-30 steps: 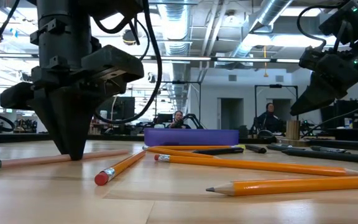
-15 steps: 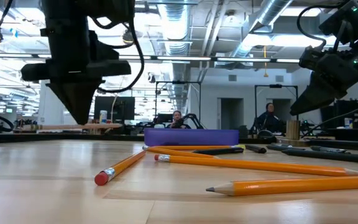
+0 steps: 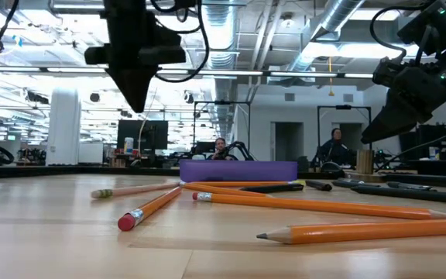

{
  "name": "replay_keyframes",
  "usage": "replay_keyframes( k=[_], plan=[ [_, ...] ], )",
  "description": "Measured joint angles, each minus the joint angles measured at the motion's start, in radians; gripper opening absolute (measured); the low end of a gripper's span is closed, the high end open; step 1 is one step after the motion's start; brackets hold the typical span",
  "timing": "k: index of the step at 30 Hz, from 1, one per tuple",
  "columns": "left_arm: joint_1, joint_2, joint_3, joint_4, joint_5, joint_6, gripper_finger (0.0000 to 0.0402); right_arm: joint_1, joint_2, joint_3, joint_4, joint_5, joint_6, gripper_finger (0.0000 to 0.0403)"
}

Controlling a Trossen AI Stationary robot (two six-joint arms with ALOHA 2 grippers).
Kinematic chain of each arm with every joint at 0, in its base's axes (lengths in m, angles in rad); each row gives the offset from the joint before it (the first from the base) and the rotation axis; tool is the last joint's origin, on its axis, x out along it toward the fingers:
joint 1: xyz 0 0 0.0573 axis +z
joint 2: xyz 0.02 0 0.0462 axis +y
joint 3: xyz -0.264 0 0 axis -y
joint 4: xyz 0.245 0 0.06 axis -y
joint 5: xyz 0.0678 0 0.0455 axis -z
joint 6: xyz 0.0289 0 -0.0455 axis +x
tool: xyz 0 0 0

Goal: Pick & place school supplies into a supply box
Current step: Put the pink pencil into the violet supply box

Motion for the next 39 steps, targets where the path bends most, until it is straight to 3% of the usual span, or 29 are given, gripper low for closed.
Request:
replay_keyframes(
  k=[11,19,28,39],
  plan=[
    [0.103,0.01,0.002,0.175,0.123,0.097,0.0004,0.0,0.0,0.0,0.0,0.0,0.0,0.023],
    [0.143,0.01,0.002,0.308,0.247,0.135,0.0056,0.0,0.0,0.0,0.0,0.0,0.0,0.023],
    [0.081,0.112,0.003,0.321,0.259,0.032,0.0106,0.0,0.0,0.0,-0.002,0.0,0.0,0.023],
    [0.028,0.216,0.002,0.315,0.325,-0.028,0.0112,0.0,0.0,0.0,-0.004,-0.001,0.0,0.023]
  ],
)
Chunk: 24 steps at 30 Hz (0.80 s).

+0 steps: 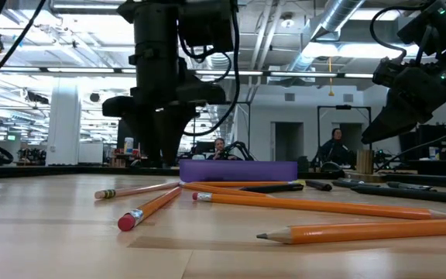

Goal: Pick & place school supplies into a supply box
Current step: Put the pink pencil into the violet supply box

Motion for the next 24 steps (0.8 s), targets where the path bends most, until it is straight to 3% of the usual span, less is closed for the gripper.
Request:
replay_keyframes(
  k=[11,24],
  plan=[
    [-0.06,0.0,0.0,0.01,0.053,-0.084,0.0112,0.0,0.0,0.0,0.0,0.0,0.0,0.023],
    [-0.059,0.105,0.006,0.022,0.084,-0.039,0.0112,0.0,0.0,-0.003,-0.003,-0.006,0.002,0.023]
  ],
)
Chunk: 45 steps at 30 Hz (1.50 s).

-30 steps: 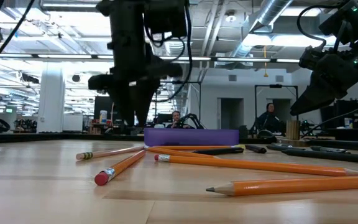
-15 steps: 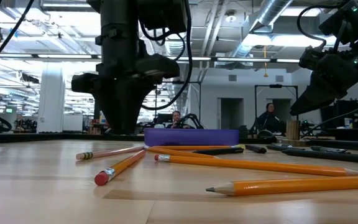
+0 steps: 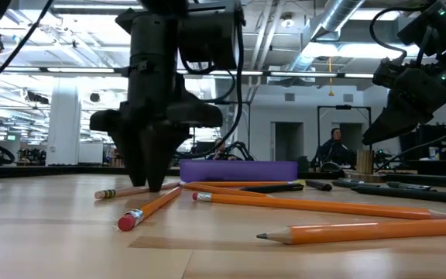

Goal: Pick & place school supplies into a supply box
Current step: Put the pink pencil into the violet supply box

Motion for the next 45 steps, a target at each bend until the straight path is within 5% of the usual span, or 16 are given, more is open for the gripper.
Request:
replay_keyframes(
  k=[9,20,33,37,45],
  plan=[
    [-0.003,0.018,-0.002,-0.001,-0.054,-0.015,0.0102,0.0,0.0,0.0,0.002,-0.003,0.0,0.023],
    [-0.006,0.019,-0.003,-0.036,-0.114,-0.064,0.0017,0.0,0.0,0.0,0.004,-0.012,-0.002,0.023],
    [-0.015,-0.148,-0.012,-0.332,-0.355,-0.157,0.0003,0.0,0.0,0.0,0.007,-0.016,-0.005,0.023],
    [0.032,-0.21,0.029,-0.352,-0.414,0.006,0.0002,0.0,0.0,0.0,0.009,-0.016,-0.005,0.023],
    [0.213,-0.211,0.198,-0.316,-0.534,0.6,0.0001,0.0,0.0,0.0,0.011,-0.016,-0.005,0.023]
  ],
)
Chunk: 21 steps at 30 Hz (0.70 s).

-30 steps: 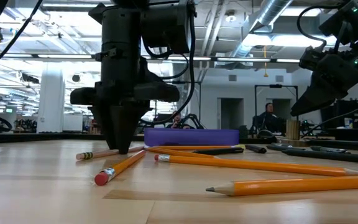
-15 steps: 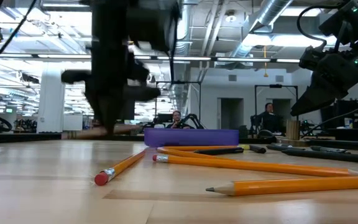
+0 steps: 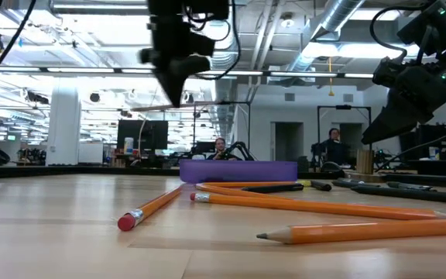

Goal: Pick & place school supplies into a supply box
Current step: Put the pink pencil into the violet supply box

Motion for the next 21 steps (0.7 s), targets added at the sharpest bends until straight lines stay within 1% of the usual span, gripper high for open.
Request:
replay_keyframes(
  k=[3,5,7,10,14,17,21],
  plan=[
    [0.073,0.0,0.034,0.112,0.0,0.254,0.0001,0.0,0.0,0.0,0.0,0.0,0.0,0.023],
    [0.113,0.012,0.049,0.198,0.017,0.406,0.0,0.0,0.0,0.0,0.0,0.0,0.001,0.023],
    [0.148,0.043,0.065,0.267,0.053,0.535,0.0,0.0,0.0,0.0,0.0,0.0,0.0,0.023],
    [0.179,0.116,0.1,0.318,0.087,0.69,0.0,0.0,0.0,0.0,-0.001,0.0,0.001,0.023],
    [0.19,0.212,0.159,0.314,0.132,0.797,0.0,0.0,0.0,0.0,-0.004,-0.001,0.001,0.023],
    [0.189,0.266,0.185,0.314,0.205,0.863,0.0,0.0,0.0,0.0,-0.004,-0.001,0.002,0.023],
    [0.169,0.327,0.195,0.317,0.217,0.913,0.0,0.0,0.0,0.0,-0.004,0.0,0.002,0.023]
  ],
)
